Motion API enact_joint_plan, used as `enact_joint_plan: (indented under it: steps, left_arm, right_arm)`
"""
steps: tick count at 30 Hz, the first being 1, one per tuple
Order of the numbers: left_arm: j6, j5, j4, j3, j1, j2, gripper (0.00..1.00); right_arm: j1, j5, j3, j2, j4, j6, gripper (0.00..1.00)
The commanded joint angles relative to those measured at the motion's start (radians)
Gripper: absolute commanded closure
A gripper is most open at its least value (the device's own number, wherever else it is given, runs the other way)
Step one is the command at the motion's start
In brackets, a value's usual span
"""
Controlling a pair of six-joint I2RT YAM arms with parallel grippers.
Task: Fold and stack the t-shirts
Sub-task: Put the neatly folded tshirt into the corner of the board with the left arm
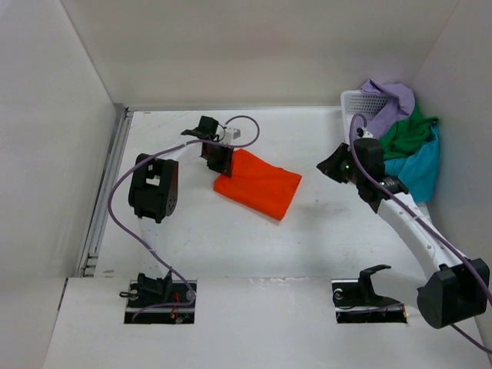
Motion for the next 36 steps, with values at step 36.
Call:
enact_joint_plan:
  steps: [36]
  left_arm:
    - [0.230, -0.354, 0.373, 0.881, 0.672, 0.511, 0.84]
  right_arm:
    - [0.073, 0.092, 0.525, 0.328, -0.378, -0.117, 0.66]
